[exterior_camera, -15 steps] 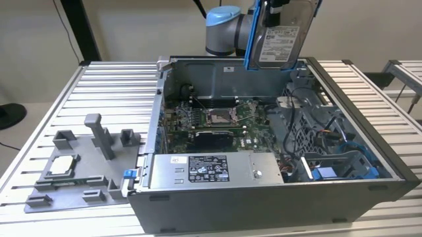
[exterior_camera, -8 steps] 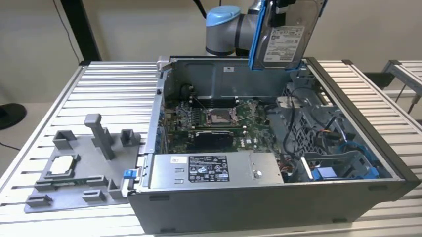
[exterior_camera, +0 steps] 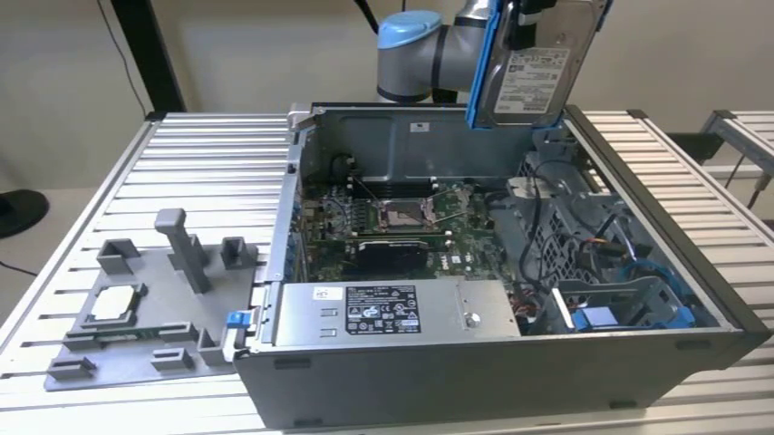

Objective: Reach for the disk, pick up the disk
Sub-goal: 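Pick up the disk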

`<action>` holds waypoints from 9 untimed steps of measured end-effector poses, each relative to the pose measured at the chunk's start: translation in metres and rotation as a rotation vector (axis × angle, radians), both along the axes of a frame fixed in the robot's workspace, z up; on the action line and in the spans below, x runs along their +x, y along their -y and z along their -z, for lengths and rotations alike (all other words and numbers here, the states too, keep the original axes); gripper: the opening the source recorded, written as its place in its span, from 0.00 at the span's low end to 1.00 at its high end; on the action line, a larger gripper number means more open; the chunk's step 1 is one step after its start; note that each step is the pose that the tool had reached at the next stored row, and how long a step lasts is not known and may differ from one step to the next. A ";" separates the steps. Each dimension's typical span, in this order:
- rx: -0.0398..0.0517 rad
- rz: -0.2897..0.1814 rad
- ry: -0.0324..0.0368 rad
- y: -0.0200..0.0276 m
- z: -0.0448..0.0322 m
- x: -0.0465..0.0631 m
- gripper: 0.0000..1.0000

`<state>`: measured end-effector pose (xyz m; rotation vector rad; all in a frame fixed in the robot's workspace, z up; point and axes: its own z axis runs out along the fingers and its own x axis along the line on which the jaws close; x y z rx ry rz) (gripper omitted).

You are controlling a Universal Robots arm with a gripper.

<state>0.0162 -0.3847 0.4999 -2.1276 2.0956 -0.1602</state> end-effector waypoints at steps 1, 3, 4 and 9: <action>0.0000 0.000 0.0000 0.0000 0.0000 0.001 0.00; 0.0000 0.000 0.0000 0.0000 0.0000 0.002 0.00; 0.0000 0.000 0.0000 0.0000 0.0000 0.003 0.00; 0.0000 0.000 0.0000 0.0000 0.0000 0.006 0.00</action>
